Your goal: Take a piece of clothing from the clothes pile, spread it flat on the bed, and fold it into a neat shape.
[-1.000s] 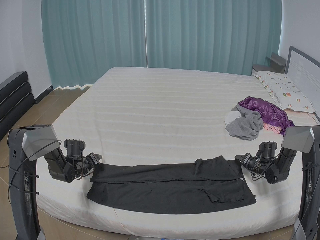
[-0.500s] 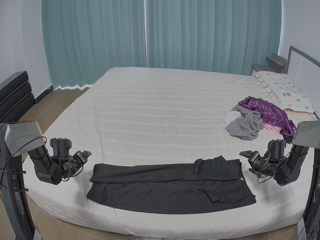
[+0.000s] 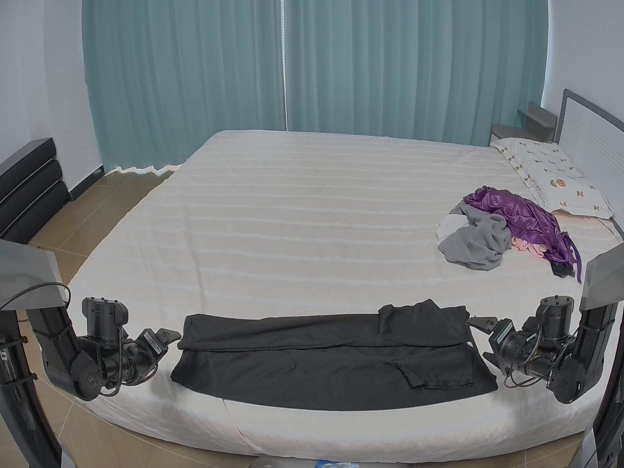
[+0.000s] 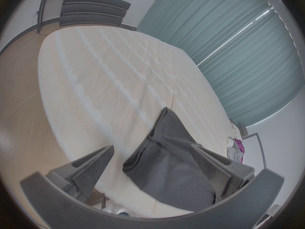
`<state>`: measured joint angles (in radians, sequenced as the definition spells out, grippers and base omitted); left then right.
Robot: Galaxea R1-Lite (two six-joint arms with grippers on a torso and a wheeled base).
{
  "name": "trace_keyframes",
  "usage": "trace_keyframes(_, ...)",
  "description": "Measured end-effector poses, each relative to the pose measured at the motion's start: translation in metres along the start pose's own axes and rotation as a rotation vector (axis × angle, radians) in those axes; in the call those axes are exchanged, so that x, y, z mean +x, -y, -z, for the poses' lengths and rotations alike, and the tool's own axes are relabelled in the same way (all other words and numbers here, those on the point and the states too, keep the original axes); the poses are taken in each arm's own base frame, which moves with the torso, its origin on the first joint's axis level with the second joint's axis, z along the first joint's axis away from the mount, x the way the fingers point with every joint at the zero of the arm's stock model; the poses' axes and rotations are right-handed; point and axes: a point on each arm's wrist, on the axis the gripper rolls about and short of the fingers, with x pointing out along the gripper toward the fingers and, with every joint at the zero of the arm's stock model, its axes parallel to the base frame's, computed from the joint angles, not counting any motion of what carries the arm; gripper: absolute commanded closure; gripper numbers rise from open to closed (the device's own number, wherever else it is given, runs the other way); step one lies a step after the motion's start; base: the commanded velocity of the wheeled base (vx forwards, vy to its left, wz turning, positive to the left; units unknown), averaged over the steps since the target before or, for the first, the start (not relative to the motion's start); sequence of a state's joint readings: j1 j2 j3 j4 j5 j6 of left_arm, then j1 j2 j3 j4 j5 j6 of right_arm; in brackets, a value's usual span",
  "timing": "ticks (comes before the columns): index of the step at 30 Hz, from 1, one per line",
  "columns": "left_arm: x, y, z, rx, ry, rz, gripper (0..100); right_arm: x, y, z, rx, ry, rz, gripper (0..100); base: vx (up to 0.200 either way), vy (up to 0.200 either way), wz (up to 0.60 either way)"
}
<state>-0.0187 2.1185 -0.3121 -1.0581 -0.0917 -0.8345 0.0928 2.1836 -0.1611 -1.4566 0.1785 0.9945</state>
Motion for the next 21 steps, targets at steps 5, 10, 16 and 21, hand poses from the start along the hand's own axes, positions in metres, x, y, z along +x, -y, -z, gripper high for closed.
trace_keyframes(5, -0.004, 0.002, 0.017, 0.030, -0.041, 0.002, 0, -0.005, 0.004, 0.013, -0.002, -0.028, 0.005, 0, -0.080, 0.000, 0.00)
trace_keyframes(10, 0.005, 0.004, 0.027, 0.067, 0.001, -0.003, 0, -0.004, 0.010, 0.020, -0.002, -0.056, 0.032, 0, 0.000, 0.000, 0.00)
trace_keyframes(16, 0.027, 0.011, 0.031, 0.096, 0.082, -0.006, 0, -0.002, 0.014, 0.024, -0.001, -0.071, 0.052, 0, 0.000, 0.000, 0.00)
trace_keyframes(21, 0.047, 0.018, 0.030, 0.120, 0.112, 0.002, 0, -0.001, 0.015, 0.024, -0.001, -0.075, 0.056, 0, 0.000, 0.000, 0.00)
